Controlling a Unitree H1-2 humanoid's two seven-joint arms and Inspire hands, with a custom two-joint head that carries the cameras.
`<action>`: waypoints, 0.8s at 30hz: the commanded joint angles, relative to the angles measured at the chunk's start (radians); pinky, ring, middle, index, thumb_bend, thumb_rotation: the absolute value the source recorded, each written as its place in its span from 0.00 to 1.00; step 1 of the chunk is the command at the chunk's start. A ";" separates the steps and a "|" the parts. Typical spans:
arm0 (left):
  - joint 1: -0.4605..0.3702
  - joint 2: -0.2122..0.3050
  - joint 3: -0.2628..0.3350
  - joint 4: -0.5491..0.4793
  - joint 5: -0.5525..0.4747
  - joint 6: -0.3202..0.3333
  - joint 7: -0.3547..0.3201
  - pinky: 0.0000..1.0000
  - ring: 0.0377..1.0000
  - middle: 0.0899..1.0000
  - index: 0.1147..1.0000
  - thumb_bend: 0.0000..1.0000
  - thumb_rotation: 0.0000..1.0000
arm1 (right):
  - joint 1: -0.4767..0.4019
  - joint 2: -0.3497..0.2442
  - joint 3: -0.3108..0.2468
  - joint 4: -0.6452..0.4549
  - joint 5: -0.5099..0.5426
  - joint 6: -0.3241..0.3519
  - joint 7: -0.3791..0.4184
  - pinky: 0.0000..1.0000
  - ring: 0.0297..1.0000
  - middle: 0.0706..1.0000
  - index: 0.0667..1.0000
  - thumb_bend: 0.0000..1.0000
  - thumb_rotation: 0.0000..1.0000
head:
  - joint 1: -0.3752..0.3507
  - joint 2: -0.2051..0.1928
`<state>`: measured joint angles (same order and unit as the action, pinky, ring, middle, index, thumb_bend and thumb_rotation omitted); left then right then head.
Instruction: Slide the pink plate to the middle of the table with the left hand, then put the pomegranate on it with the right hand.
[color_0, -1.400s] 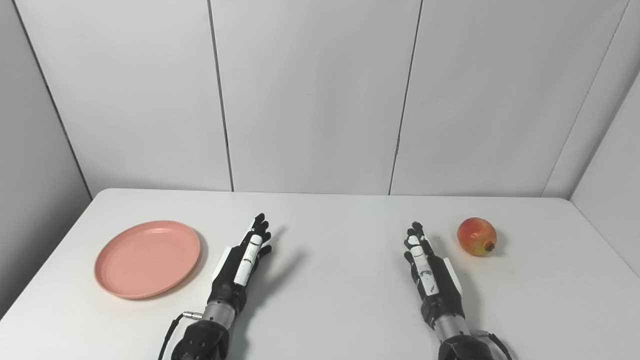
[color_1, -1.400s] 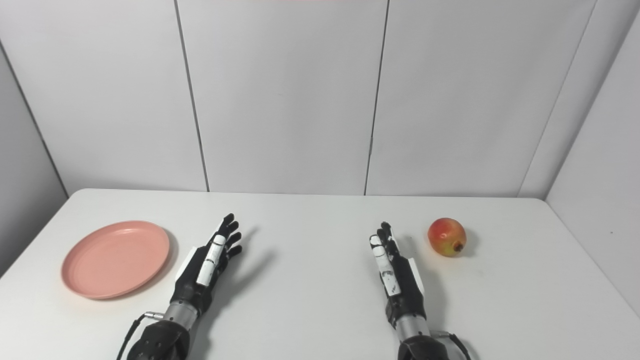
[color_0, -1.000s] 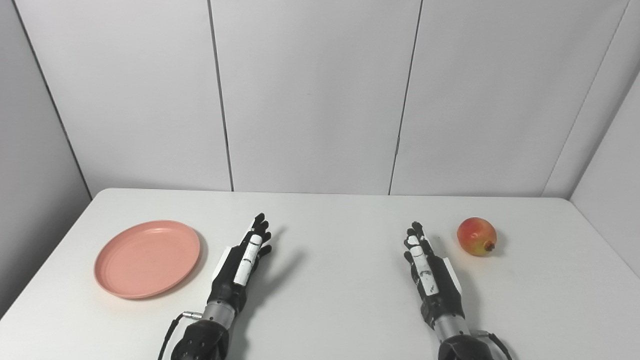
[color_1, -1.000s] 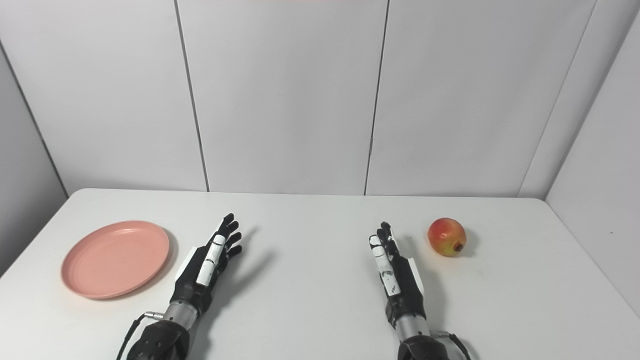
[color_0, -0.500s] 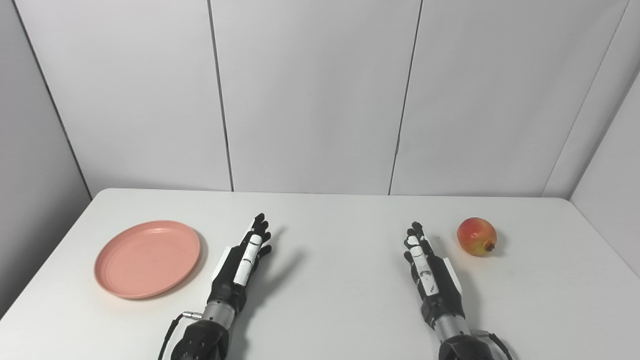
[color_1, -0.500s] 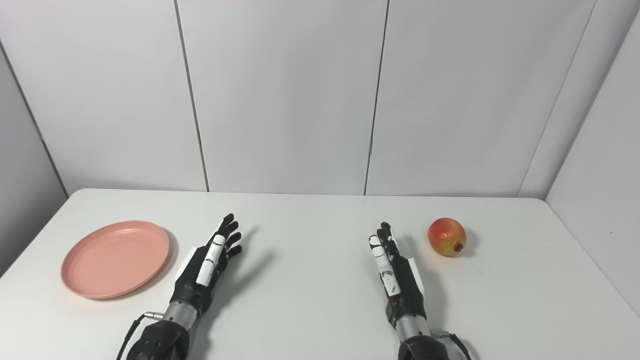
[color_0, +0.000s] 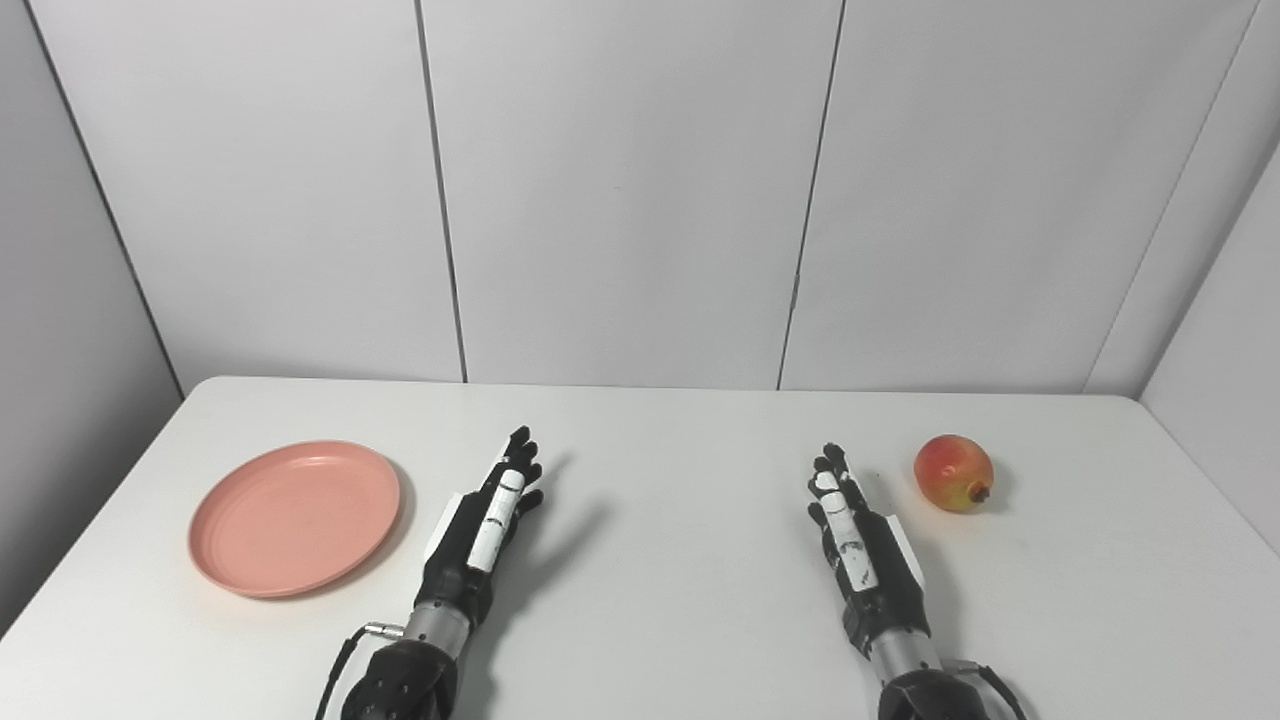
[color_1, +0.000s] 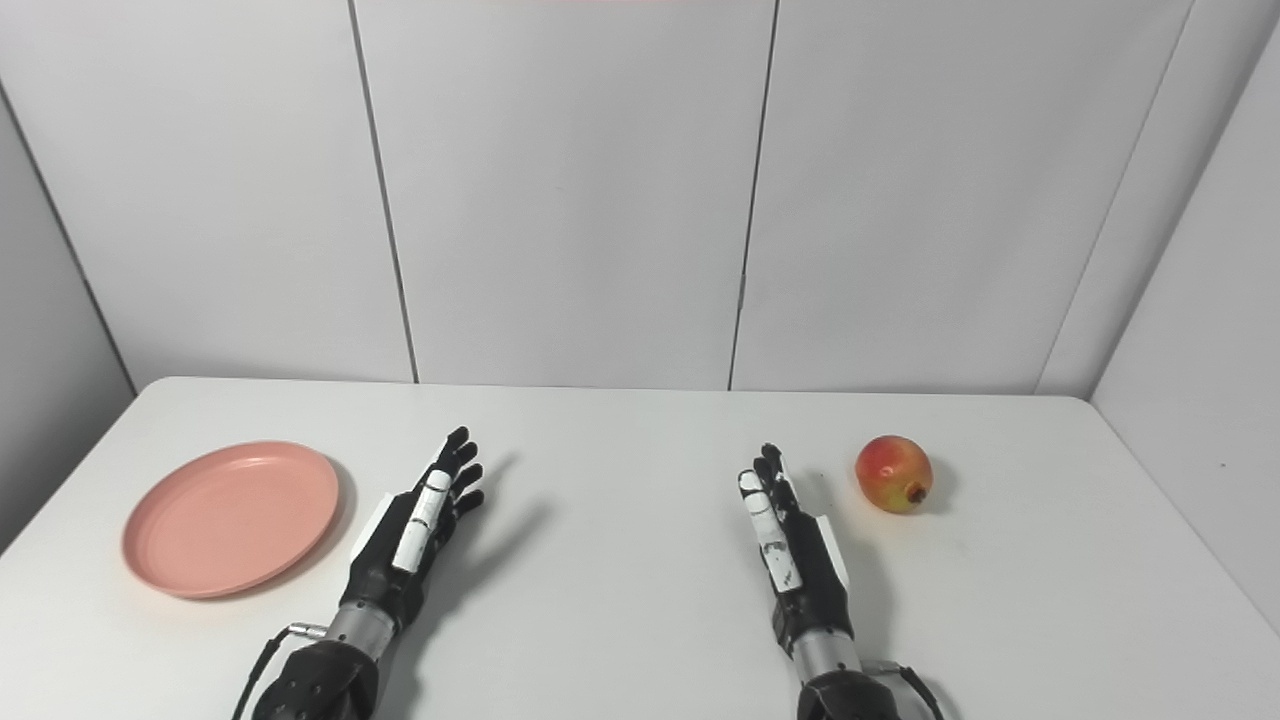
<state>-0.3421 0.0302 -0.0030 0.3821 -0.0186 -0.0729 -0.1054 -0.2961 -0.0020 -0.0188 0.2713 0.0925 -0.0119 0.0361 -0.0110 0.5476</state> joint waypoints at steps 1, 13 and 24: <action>0.006 0.013 -0.002 0.008 0.004 0.010 0.002 0.93 0.97 0.99 0.99 0.51 1.00 | -0.033 -0.010 0.002 -0.024 -0.001 -0.003 0.013 1.00 1.00 1.00 1.00 0.58 0.87 | 0.001 0.000; -0.003 -0.041 -0.025 0.051 0.073 0.011 0.096 0.89 0.93 0.95 0.94 0.50 1.00 | -0.010 -0.042 -0.029 -0.020 0.052 -0.035 0.049 1.00 0.99 0.99 1.00 0.52 0.86 | 0.203 -0.072; -0.022 -0.056 -0.055 0.098 0.136 0.016 0.157 0.90 0.93 0.95 0.92 0.57 1.00 | -0.027 -0.059 -0.049 0.037 0.086 -0.066 0.089 1.00 0.99 1.00 1.00 0.51 0.82 | 0.290 -0.121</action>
<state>-0.3763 -0.0128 -0.0483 0.4478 0.1108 -0.0822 0.0383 -0.2989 -0.0521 -0.0614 0.3044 0.1742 -0.0284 0.1131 0.2776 0.4280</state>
